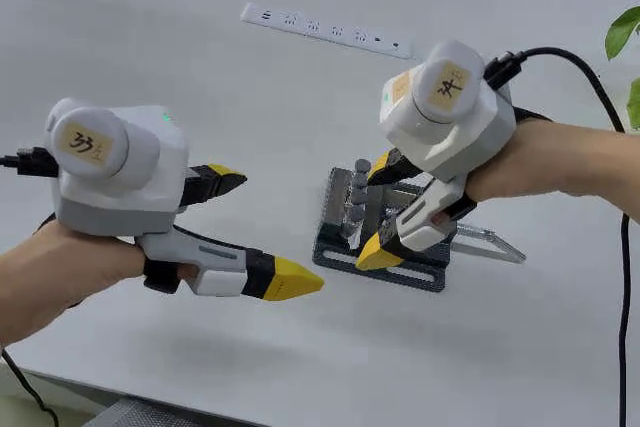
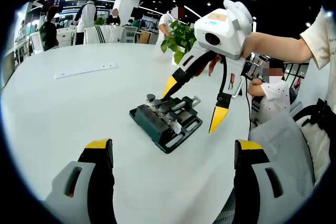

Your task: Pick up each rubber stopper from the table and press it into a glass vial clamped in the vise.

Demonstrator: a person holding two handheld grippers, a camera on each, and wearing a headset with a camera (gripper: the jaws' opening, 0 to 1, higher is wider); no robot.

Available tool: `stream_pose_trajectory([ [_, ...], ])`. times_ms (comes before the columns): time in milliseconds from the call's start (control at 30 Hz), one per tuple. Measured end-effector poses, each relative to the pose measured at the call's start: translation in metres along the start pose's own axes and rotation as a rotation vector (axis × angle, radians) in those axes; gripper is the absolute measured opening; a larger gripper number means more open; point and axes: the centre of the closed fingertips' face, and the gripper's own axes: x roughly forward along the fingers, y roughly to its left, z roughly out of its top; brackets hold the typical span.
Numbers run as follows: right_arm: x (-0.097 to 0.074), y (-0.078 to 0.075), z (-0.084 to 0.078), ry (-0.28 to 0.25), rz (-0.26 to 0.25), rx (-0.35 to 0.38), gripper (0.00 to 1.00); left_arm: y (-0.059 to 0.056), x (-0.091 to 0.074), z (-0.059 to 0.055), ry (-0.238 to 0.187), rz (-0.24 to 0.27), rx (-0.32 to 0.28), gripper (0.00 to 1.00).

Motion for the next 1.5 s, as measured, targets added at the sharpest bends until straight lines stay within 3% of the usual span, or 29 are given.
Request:
stream_pose_trajectory([
  [167, 0.001, 0.001, -0.003, -0.060, -0.034, 0.044, 0.85, -0.001, 0.000, 0.002, -0.007, 0.000, 0.004, 0.99],
  [467, 0.000, -0.001, -0.009, -0.137, -0.081, 0.119, 0.99, -0.006, 0.000, 0.007, -0.019, -0.003, 0.020, 0.99],
  [700, -0.005, 0.005, -0.018, -0.202, -0.117, 0.157, 0.99, -0.009, -0.002, 0.008, -0.023, -0.013, 0.028, 0.99],
  [833, -0.012, 0.008, -0.022, -0.286, -0.151, 0.212, 0.99, -0.010, -0.004, 0.006, -0.025, -0.011, 0.034, 0.99],
  [1167, -0.025, 0.013, -0.057, -0.338, -0.222, 0.310, 0.99, -0.011, -0.012, 0.000, -0.025, 0.000, 0.039, 0.99],
  [1267, -0.031, 0.014, -0.067, -0.376, -0.248, 0.352, 0.99, -0.009, -0.015, 0.000, -0.038, 0.007, 0.036, 0.99],
  [1500, -0.042, 0.020, -0.092, -0.399, -0.297, 0.412, 0.99, -0.010, -0.015, 0.001, -0.042, 0.010, 0.038, 0.99],
])
